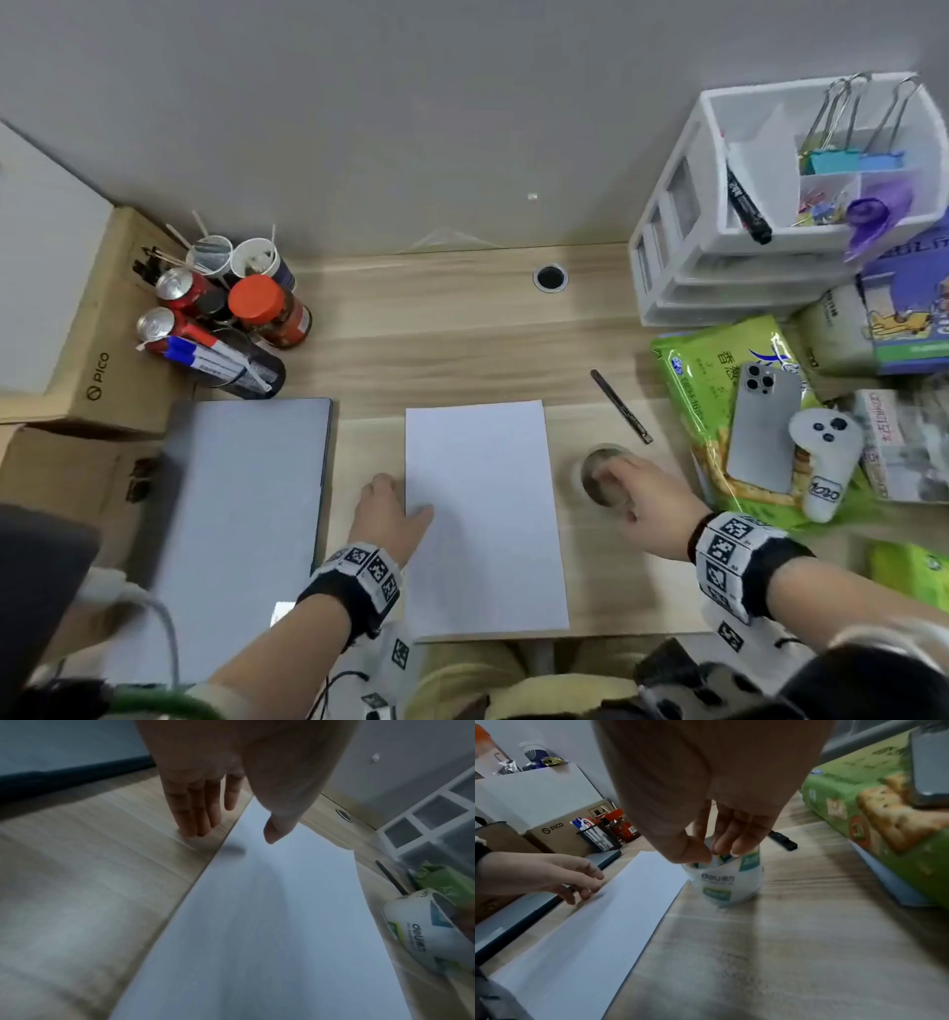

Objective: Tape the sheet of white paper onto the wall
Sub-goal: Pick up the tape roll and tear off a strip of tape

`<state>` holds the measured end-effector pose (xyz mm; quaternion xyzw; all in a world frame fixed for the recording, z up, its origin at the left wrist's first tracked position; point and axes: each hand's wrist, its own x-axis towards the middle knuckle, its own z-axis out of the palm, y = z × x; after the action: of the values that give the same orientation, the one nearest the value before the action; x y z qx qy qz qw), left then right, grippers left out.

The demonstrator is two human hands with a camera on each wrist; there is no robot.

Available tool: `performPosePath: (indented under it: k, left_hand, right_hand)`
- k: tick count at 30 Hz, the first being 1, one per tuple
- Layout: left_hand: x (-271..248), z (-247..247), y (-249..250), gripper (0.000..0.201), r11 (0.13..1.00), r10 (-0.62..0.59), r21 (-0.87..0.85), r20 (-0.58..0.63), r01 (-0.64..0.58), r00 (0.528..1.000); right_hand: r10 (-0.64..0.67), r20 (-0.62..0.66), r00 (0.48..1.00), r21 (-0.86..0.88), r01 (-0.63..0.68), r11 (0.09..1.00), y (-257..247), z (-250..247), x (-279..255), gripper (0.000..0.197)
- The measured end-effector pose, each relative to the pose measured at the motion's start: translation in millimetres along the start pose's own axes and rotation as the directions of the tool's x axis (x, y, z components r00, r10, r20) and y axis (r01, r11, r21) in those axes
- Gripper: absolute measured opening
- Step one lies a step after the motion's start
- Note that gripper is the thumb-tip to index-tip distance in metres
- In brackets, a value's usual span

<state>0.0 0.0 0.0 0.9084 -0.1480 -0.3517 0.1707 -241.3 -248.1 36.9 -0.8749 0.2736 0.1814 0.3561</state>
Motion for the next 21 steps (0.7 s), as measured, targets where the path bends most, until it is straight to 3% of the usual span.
performPosePath:
  k: [4,8,11,14,17,21]
  left_hand:
    - [10,10,16,0.050,0.999,-0.020,0.048,-0.026,0.021,0.999]
    - [13,20,23,0.051,0.988,-0.019,0.150,-0.022,0.022,1.000]
    - [8,21,43,0.048,0.949,0.128,0.301,-0.096,-0.094,0.987]
    - [1,27,69,0.051,0.952,0.272,0.131,0.046,-0.276,0.961]
    - [-10,39,101,0.063,0.915,0.403,-0.085,0.231,-0.394,0.886]
    - [-24,55,133,0.059,0.870,0.492,-0.204,0.283,-0.450,0.823]
  right_hand:
    - [-0.003,0.026,1.000,-0.095,0.005,0.995,1,6,1,0.053]
    - [0.034,0.012,0.999,-0.134,-0.032,0.990,2,8,4,0.041]
    - [0.038,-0.026,0.999,-0.066,-0.040,0.997,1,9,7,0.040]
    - [0.031,-0.114,0.993,0.077,-0.022,0.997,-2,9,9,0.038]
    - [0.033,-0.155,0.987,0.198,-0.001,0.980,-7,7,10,0.032]
    - [0.005,-0.163,0.987,0.298,0.044,0.953,-13,3,10,0.029]
